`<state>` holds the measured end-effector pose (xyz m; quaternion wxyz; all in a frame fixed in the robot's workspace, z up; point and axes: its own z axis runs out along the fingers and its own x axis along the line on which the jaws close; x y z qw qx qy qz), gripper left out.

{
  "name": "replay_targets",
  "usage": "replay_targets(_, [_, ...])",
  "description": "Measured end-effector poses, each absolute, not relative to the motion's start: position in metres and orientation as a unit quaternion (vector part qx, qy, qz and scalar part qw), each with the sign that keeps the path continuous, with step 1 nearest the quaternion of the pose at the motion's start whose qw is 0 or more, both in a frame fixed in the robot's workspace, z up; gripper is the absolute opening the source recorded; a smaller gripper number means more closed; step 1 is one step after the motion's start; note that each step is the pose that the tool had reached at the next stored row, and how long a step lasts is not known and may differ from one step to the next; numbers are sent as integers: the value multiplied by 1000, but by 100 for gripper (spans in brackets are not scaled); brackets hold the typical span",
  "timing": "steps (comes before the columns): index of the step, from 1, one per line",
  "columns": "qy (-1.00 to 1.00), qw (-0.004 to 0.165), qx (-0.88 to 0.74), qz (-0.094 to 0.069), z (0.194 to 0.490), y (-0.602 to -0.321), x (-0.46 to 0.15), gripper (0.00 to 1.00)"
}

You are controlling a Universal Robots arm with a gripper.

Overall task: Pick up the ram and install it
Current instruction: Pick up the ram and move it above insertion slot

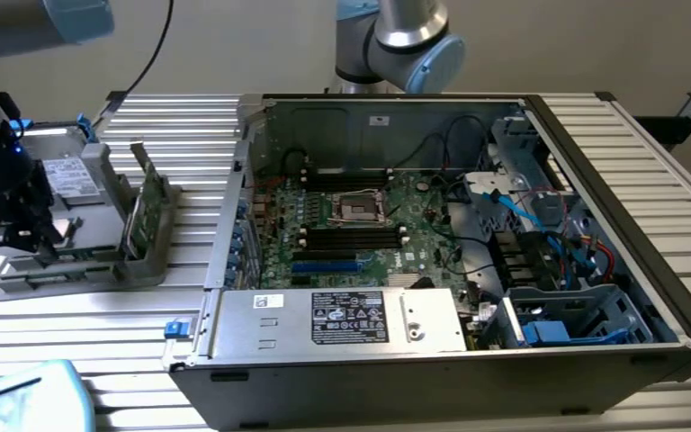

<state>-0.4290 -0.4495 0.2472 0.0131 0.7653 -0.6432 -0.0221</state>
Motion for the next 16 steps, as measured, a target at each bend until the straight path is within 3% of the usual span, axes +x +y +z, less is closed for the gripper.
replay_targets(16, [-643, 12, 765, -23, 218, -454, -425, 34])
